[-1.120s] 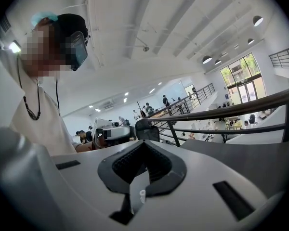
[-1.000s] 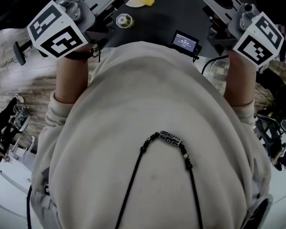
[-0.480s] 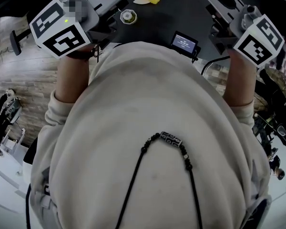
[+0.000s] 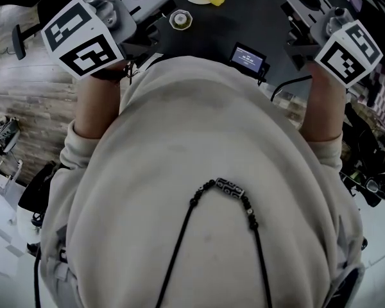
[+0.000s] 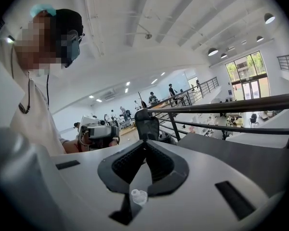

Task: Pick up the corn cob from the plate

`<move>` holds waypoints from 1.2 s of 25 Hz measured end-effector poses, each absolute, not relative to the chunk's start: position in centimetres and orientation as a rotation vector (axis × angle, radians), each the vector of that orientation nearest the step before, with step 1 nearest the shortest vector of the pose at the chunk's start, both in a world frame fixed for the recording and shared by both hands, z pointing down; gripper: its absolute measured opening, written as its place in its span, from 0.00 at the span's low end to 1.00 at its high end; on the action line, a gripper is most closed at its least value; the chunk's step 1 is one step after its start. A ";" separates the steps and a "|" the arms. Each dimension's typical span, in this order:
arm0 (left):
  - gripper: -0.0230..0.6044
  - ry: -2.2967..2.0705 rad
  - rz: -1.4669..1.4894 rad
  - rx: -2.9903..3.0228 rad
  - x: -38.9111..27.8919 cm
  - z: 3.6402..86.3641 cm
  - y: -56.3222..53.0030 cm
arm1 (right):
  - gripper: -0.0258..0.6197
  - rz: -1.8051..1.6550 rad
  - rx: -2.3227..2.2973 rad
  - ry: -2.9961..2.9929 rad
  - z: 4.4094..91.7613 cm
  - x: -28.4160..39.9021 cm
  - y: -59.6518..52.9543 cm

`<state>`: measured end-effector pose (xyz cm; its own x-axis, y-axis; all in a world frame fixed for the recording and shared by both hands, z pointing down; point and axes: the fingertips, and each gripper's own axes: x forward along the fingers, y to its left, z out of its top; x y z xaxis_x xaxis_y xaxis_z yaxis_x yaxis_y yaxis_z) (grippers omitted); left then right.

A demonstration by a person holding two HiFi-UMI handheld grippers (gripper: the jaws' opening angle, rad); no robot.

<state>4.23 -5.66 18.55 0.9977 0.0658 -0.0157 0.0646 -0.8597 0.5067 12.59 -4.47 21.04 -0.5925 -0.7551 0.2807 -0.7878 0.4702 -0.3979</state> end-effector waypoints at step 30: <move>0.04 -0.131 -0.034 2.526 -0.3 21.6 -7.9 | 0.19 0.889 1.189 -2.515 28.8 10.5 -9.0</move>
